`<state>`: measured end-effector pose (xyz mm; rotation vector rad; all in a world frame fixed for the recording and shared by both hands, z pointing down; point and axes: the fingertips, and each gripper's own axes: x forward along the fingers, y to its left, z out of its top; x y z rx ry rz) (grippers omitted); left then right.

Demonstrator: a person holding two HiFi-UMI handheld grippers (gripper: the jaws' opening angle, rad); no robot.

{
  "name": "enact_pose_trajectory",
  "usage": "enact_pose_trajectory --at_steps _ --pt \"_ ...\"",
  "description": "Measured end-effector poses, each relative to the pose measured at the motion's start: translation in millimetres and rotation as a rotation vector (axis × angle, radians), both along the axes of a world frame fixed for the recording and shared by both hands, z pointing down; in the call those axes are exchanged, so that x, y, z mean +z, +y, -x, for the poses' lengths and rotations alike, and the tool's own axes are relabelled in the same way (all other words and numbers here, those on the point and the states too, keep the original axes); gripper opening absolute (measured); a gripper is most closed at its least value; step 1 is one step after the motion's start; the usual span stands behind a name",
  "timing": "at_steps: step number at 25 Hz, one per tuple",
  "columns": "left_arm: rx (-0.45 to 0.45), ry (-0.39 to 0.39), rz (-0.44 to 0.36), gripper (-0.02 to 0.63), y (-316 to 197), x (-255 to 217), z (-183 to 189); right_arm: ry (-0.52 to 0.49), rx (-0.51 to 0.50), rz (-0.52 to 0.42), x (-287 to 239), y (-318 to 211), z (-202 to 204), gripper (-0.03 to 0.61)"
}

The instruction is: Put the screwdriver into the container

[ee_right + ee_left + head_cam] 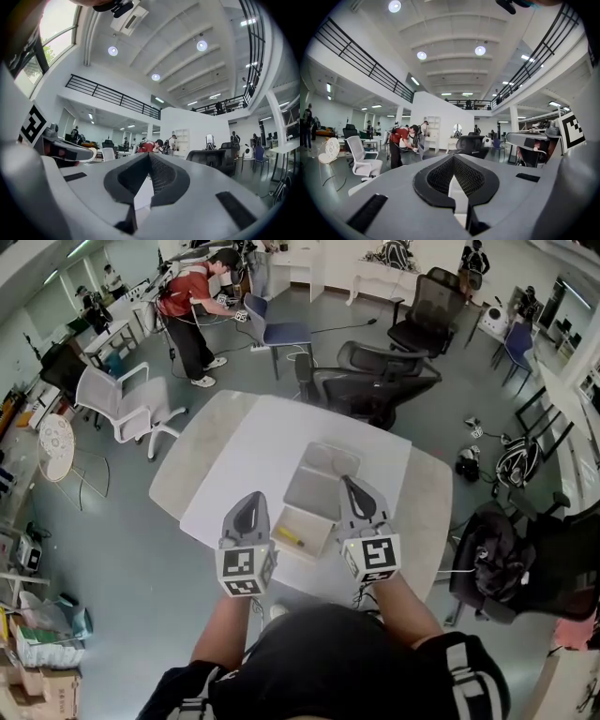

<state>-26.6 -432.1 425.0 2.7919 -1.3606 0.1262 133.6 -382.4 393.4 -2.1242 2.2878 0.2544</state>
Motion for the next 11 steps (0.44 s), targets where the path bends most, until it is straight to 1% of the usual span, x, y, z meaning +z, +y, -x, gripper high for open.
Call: enact_pose_trajectory --at_steps 11 --pt "-0.024 0.016 -0.012 0.006 1.2 -9.0 5.7 -0.036 0.025 -0.016 -3.6 3.0 -8.4 0.011"
